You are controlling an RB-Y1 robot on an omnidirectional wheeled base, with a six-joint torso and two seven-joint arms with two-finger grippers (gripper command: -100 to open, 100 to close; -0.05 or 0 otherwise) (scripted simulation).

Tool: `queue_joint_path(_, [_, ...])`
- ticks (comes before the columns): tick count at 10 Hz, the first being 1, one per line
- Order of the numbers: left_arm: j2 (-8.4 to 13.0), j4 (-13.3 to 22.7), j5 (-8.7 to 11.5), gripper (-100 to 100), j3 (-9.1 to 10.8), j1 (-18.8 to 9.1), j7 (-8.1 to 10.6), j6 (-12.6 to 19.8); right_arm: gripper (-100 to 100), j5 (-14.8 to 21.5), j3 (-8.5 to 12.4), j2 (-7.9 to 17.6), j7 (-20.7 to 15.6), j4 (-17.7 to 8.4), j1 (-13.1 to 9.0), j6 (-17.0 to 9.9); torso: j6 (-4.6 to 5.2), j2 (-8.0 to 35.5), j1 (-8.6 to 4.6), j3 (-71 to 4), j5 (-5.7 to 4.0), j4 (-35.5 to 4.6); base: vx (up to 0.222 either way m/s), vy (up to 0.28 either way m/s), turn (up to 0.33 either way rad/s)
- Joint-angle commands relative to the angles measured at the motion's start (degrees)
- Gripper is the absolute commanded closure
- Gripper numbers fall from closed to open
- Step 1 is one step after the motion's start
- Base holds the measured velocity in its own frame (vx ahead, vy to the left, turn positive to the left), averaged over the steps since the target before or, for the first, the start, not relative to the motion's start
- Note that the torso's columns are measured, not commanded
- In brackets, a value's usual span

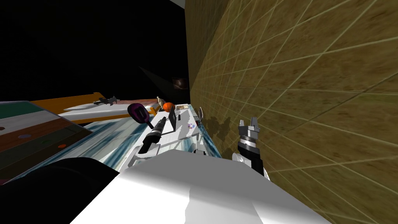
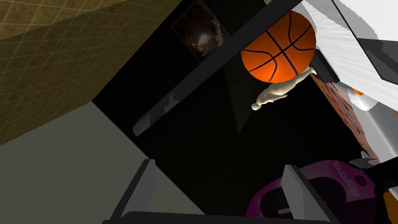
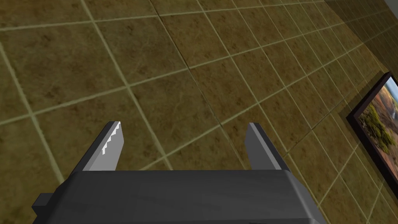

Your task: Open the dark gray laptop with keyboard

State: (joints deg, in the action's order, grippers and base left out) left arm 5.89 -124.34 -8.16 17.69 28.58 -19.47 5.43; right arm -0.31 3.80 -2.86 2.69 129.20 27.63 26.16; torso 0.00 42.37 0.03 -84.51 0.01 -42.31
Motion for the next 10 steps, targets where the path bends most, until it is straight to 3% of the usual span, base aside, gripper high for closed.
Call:
queue_joint_path(1, [-0.04,0.73,-0.42,-100,1.06,0.23,-0.69,2.01,0,0.00,0.00,0.00,0.00,0.00,0.00,0.00,0.00,-0.04,0.02,-0.03,0.00,0.01,0.105,-0.162,0.047])
queue_joint_path(4, [-0.18,1.77,-1.08,-100,2.34,0.17,-1.66,4.56,0,0.00,0.00,0.00,0.00,0.00,0.00,0.00,0.07,-0.18,0.05,-0.12,0.02,0.08,0.091,-0.166,0.039])
queue_joint_path(5, [-0.33,1.42,-1.09,-100,1.99,0.07,-1.51,4.08,0,0.00,0.00,0.01,0.00,0.00,-0.01,0.00,0.04,-0.05,0.08,-0.04,0.04,0.03,0.021,-0.071,0.010])
queue_joint_path(6, [-0.25,-0.16,-1.01,-100,2.23,0.43,-1.72,5.57,0,0.00,0.01,0.01,0.00,0.00,-0.01,0.00,0.01,0.06,0.26,0.03,0.06,-0.01,0.091,0.023,-0.038])
queue_joint_path(7, [-0.39,0.57,-1.08,-100,2.09,0.36,-1.67,4.76,0,0.00,0.02,0.03,0.00,0.00,0.00,0.00,0.01,-0.16,0.40,-0.08,0.11,0.03,0.057,0.021,-0.011])
queue_joint_path(8, [-0.38,0.44,-1.07,100,2.10,0.39,-1.69,4.92,0,0.00,0.02,0.03,0.00,0.00,-0.01,0.00,-0.01,-0.08,0.19,-0.07,0.07,0.04,0.008,0.004,0.001])
queue_joint_path(10, [-1.85,1.56,1.12,100,1.72,-1.26,0.78,4.26,0,0.00,0.02,0.02,0.00,0.00,-0.01,0.00,-0.05,0.12,0.37,0.14,0.35,-0.03,-0.047,0.086,0.069])
